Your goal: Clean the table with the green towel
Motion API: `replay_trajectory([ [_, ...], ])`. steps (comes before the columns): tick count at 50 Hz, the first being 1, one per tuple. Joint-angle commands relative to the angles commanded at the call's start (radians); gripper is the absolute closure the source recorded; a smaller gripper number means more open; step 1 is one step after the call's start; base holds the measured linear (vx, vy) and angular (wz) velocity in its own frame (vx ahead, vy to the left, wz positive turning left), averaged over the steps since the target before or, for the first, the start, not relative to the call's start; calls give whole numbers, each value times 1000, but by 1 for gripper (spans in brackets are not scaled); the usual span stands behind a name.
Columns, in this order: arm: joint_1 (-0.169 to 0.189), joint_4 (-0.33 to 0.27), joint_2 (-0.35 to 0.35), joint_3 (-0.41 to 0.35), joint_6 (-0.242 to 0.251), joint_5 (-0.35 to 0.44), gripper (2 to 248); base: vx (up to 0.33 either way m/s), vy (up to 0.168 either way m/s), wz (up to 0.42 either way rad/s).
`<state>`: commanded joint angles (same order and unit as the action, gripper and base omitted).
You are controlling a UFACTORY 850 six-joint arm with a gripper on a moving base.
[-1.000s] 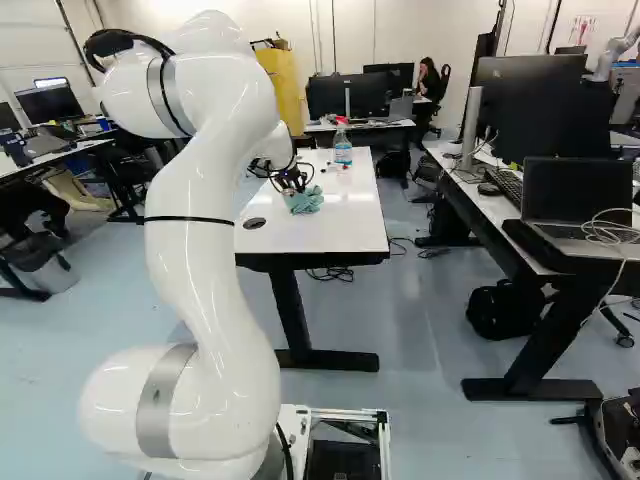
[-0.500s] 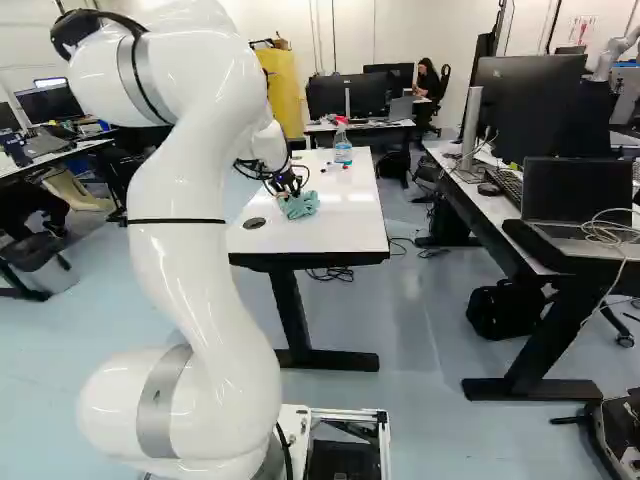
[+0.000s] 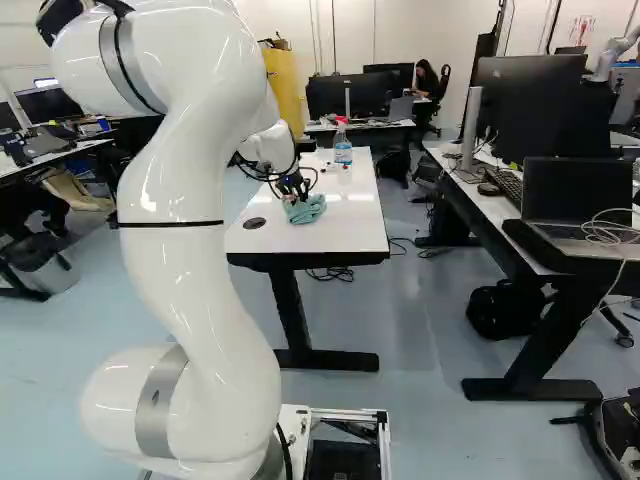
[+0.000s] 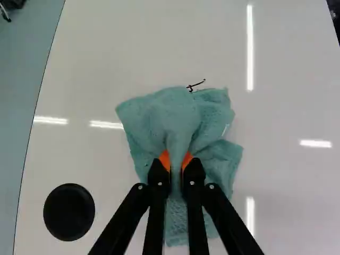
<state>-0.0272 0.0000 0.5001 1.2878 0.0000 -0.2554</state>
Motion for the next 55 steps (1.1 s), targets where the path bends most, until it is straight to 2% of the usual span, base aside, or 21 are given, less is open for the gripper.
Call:
replay_trajectory([
  [16, 46, 0, 7, 9, 0, 0, 207, 0, 0, 0],
  [31, 83, 0, 44, 59, 0, 0, 207, 0, 0, 0],
  [55, 82, 0, 141, 193, 0, 0, 207, 0, 0, 0],
])
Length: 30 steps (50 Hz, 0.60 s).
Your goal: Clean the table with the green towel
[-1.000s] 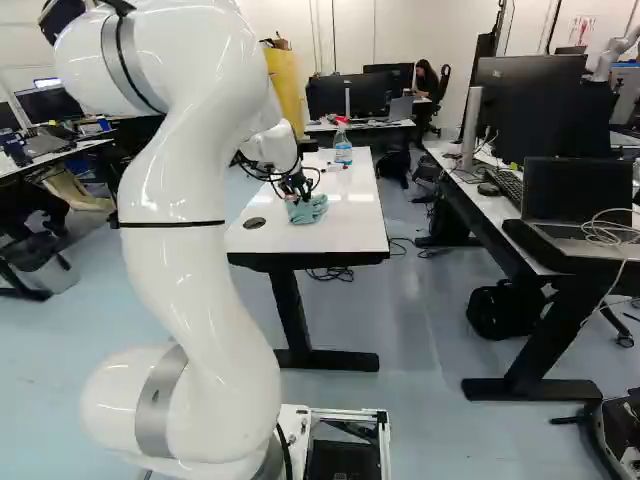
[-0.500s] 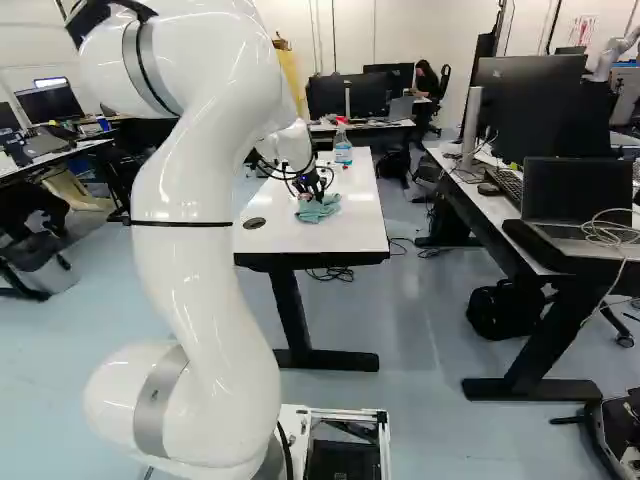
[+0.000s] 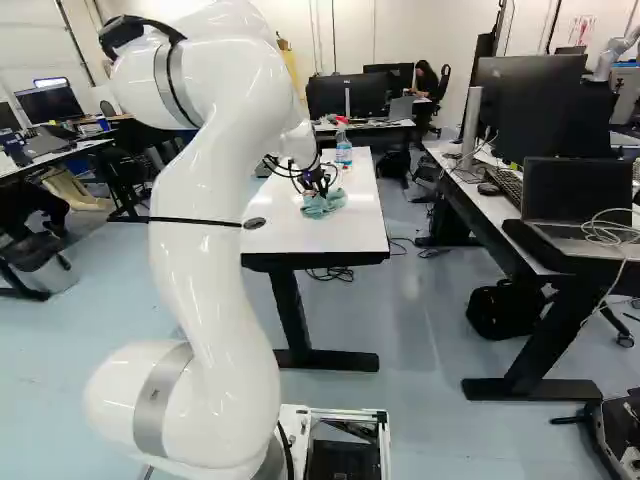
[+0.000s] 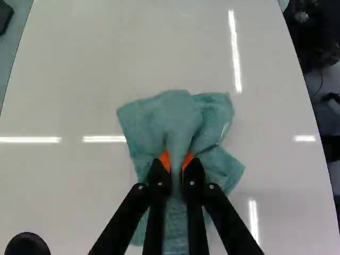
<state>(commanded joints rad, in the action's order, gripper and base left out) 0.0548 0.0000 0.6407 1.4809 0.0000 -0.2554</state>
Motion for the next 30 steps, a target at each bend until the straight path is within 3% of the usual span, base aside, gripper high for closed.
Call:
replay_trajectory([
  [30, -33, 0, 123, 175, 0, 0, 207, 0, 0, 0],
])
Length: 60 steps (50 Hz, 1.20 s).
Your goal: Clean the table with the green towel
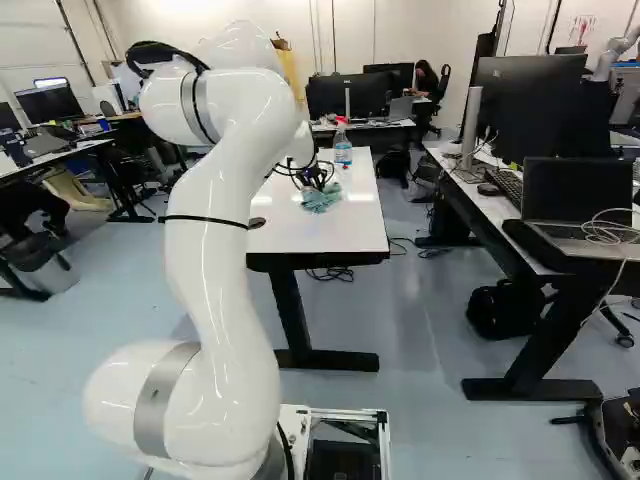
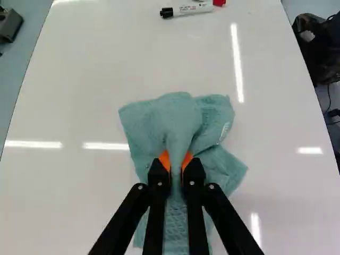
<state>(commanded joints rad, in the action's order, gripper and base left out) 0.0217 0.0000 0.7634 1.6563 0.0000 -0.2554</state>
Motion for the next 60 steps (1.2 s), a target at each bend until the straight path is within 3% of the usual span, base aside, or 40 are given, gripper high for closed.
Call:
replay_trajectory([
  [10, -19, 0, 28, 41, 0, 0, 207, 0, 0, 0],
  [38, -86, 0, 31, 46, 0, 0, 207, 0, 0, 0],
  [60, -120, 0, -39, -57, 0, 0, 207, 0, 0, 0],
])
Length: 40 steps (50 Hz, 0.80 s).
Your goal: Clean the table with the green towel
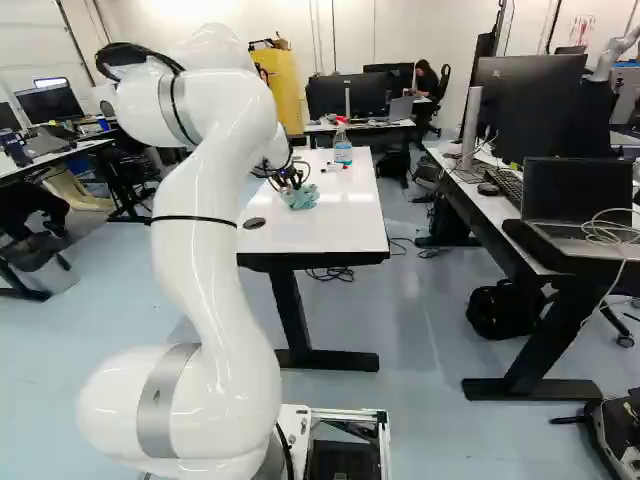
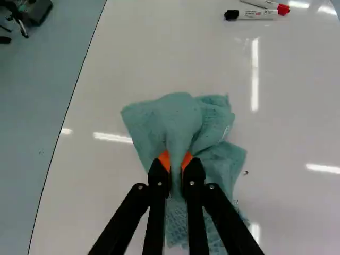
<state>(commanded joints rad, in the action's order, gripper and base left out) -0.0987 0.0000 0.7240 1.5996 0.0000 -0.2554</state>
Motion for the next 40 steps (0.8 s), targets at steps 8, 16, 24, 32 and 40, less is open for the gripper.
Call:
replay_trajectory([
  [8, -10, 0, -33, -47, 0, 0, 207, 0, 0, 0],
  [16, -15, 0, -66, -95, 0, 0, 207, 0, 0, 0],
  [24, -17, 0, -100, -142, 0, 0, 207, 0, 0, 0],
  [32, -14, 0, -135, -190, 0, 0, 207, 0, 0, 0],
  [40, -5, 0, -166, -234, 0, 0, 207, 0, 0, 0],
])
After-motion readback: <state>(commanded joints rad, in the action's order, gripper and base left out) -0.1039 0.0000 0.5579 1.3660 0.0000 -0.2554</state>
